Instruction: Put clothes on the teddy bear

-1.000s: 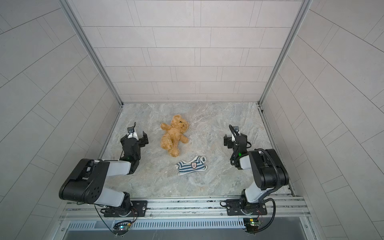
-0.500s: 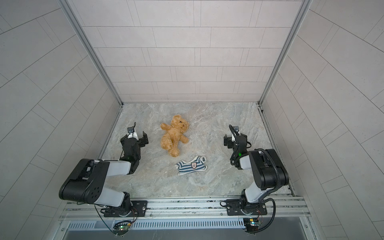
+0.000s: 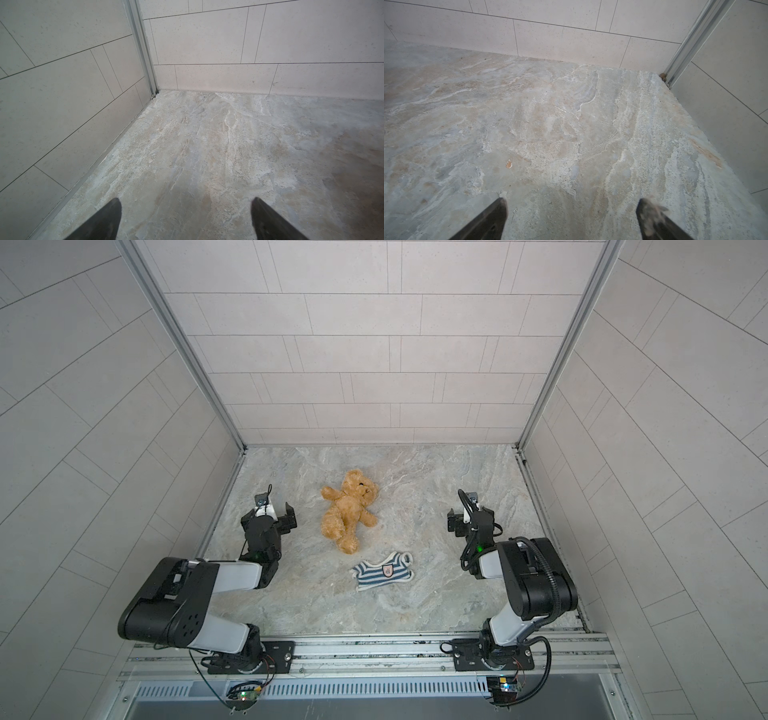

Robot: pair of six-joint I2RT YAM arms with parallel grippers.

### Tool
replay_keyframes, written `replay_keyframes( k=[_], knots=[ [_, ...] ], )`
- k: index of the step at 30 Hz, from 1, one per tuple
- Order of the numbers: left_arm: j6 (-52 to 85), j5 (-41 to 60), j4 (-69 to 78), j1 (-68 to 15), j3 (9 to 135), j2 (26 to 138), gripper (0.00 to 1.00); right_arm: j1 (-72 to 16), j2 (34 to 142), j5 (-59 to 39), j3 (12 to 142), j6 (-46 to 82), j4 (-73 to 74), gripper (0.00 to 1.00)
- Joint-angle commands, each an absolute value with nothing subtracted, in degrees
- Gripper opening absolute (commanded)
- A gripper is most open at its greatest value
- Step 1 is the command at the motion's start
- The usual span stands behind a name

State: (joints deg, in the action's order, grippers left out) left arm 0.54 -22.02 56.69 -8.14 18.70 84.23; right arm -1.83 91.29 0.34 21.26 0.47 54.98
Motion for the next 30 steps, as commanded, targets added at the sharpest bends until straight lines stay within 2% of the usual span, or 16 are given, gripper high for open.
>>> replay_keyframes(
  k=[1,21,30],
  knots=[
    [0.86,-21.82,56.69,-7.91,19.71,84.46,1.00,-1.71,91.01,0.97,21.59,0.35,54.87,1.00],
    [0.83,-21.70,57.61,-7.88,18.99,83.86,1.00,-2.66,90.01,5.04,21.25,0.61,54.45,1.00],
    [0.94,-21.75,49.85,-7.91,21.75,80.78,1.00,-2.64,86.41,5.45,21.10,0.62,51.88,1.00]
  ],
)
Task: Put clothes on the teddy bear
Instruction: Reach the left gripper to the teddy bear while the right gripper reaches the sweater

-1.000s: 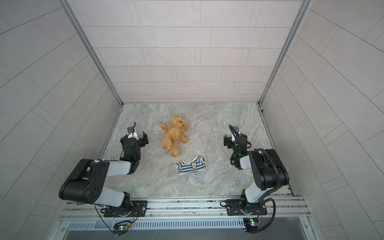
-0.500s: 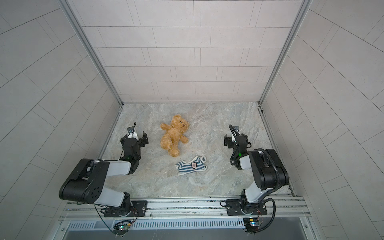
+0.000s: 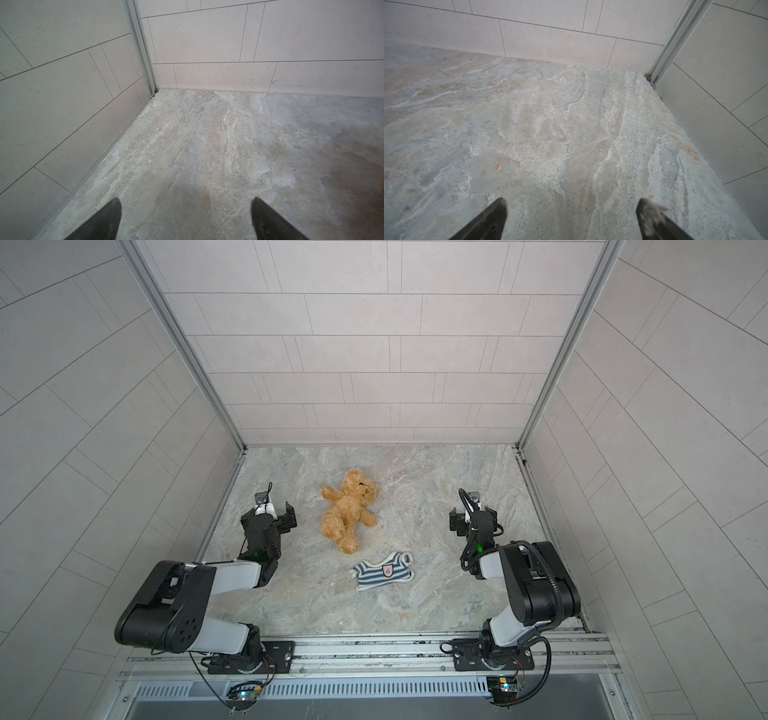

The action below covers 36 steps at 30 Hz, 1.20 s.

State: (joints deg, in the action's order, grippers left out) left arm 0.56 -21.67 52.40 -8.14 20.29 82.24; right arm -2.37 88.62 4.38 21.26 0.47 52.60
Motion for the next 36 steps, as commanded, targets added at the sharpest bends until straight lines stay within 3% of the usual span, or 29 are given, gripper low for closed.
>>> replay_keyframes(
  k=[1,11,17,22,30,36],
  knots=[
    [0.93,-21.68,49.32,-7.91,21.97,80.55,1.00,-2.69,85.60,5.56,20.99,0.66,51.37,1.00],
    [2.62,-21.49,37.95,-8.13,23.32,70.77,1.00,-4.05,72.63,10.34,22.95,3.19,37.95,1.00],
    [8.02,-18.73,31.40,-10.84,24.41,63.29,1.00,-5.46,64.85,13.13,28.40,11.48,20.79,1.00],
    [15.58,-15.31,17.22,-16.08,31.24,59.13,1.00,-8.01,62.97,12.64,36.82,14.46,1.44,1.00],
    [23.78,-4.35,-10.67,-21.63,48.45,61.65,1.00,-14.72,63.03,5.07,42.36,13.59,-12.02,1.00],
    [23.24,3.62,-26.68,-25.52,61.83,71.32,1.00,-21.26,63.46,1.34,42.62,13.08,-14.77,1.00]
  ],
)
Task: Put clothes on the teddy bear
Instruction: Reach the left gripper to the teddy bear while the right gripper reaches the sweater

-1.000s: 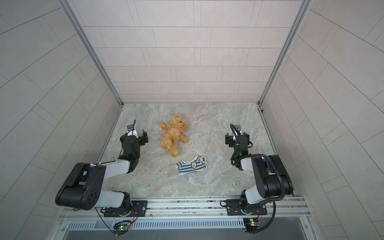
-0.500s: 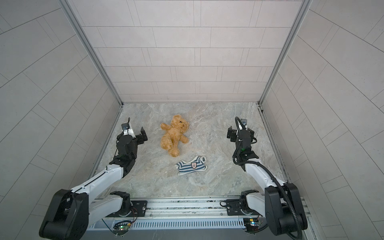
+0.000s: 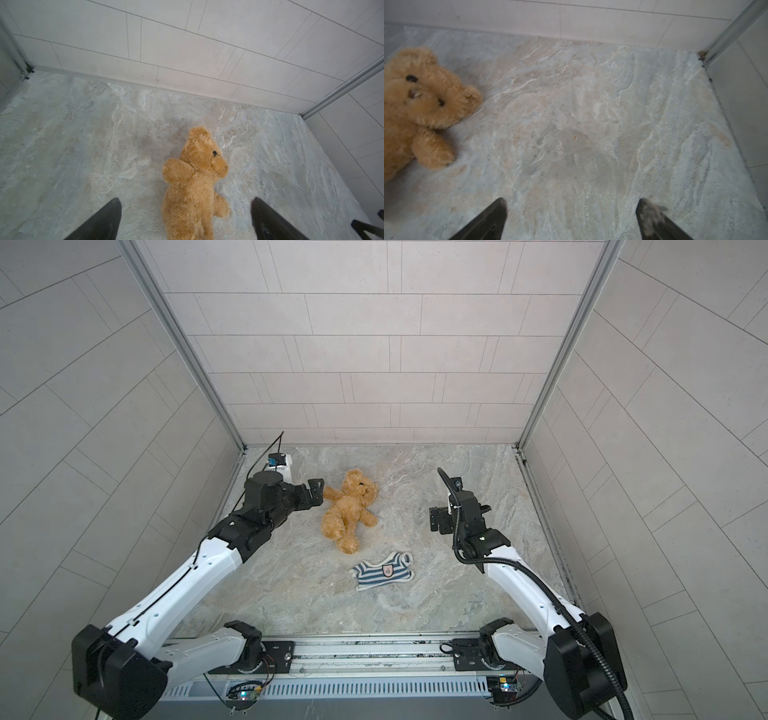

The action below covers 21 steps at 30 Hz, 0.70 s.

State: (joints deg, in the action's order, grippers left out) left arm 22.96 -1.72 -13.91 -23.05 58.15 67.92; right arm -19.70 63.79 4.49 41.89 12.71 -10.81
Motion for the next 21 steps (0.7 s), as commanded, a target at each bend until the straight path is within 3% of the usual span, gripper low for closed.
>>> replay_keyframes(
  k=[1,9,21],
  knots=[
    [22.38,2.72,-28.01,-26.79,63.30,72.64,1.00,-21.88,63.60,0.17,42.46,13.25,-14.70,1.00],
    [18.10,-4.49,-35.97,-33.31,74.30,85.30,1.00,-28.95,65.07,-4.26,40.30,13.33,-15.32,1.00],
    [15.87,-13.65,-42.40,-36.26,83.12,100.67,1.00,-29.97,66.88,-9.04,38.16,11.49,-14.95,1.00]
  ],
)
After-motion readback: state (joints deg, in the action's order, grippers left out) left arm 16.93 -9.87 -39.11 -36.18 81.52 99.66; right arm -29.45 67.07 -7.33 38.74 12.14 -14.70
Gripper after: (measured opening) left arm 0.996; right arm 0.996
